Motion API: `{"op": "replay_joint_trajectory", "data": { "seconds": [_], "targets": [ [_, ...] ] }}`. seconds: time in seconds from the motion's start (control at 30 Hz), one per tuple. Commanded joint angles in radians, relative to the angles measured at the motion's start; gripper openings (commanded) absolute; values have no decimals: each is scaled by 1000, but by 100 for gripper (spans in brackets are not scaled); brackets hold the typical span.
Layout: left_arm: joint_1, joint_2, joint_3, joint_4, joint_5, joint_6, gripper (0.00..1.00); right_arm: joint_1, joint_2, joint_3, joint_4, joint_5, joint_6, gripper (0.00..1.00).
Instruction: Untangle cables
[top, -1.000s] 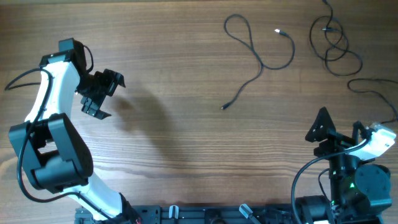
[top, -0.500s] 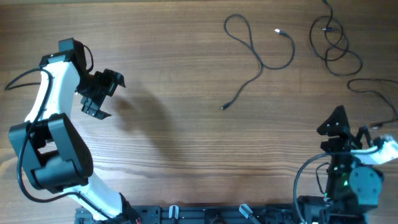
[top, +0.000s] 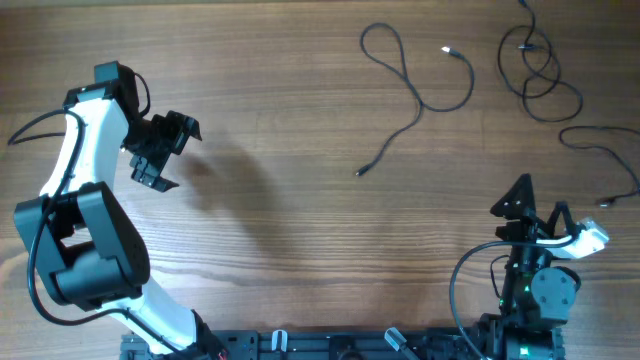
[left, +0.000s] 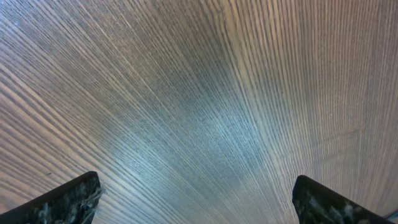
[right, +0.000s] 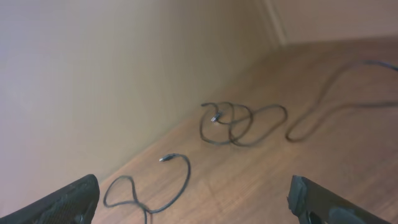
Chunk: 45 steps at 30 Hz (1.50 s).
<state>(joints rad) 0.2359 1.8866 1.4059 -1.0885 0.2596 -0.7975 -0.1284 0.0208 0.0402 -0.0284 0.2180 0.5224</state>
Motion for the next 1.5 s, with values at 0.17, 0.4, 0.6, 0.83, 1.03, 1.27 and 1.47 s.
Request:
{"op": "replay_joint_trajectory", "data": {
  "seconds": [0.17,0.4,0.6,0.83,1.03,1.27,1.47],
  "targets": [
    [4,-26,1,0,5,5,100,-4,-18,-35,45,-109,-376,100],
    [4,-26,1,0,4,5,100,-4,-17,-35,46,-108,-417,100],
    [4,-26,1,-1,4,5,100,-4,-17,-35,46,-108,-417,100],
    [5,-26,1,-3,5,5,100,-4,-17,-35,46,-108,-418,100],
    [-14,-106,1,19,-11,5,100,-4,-17,-35,46,-108,-417,100],
    [-158,-547,1,24,-129,5,100,-4,-17,-35,46,-108,-417,100],
    [-266,-1015,0,6,-230,5,100,-4,-17,-35,46,-108,-418,100]
  ]
}}
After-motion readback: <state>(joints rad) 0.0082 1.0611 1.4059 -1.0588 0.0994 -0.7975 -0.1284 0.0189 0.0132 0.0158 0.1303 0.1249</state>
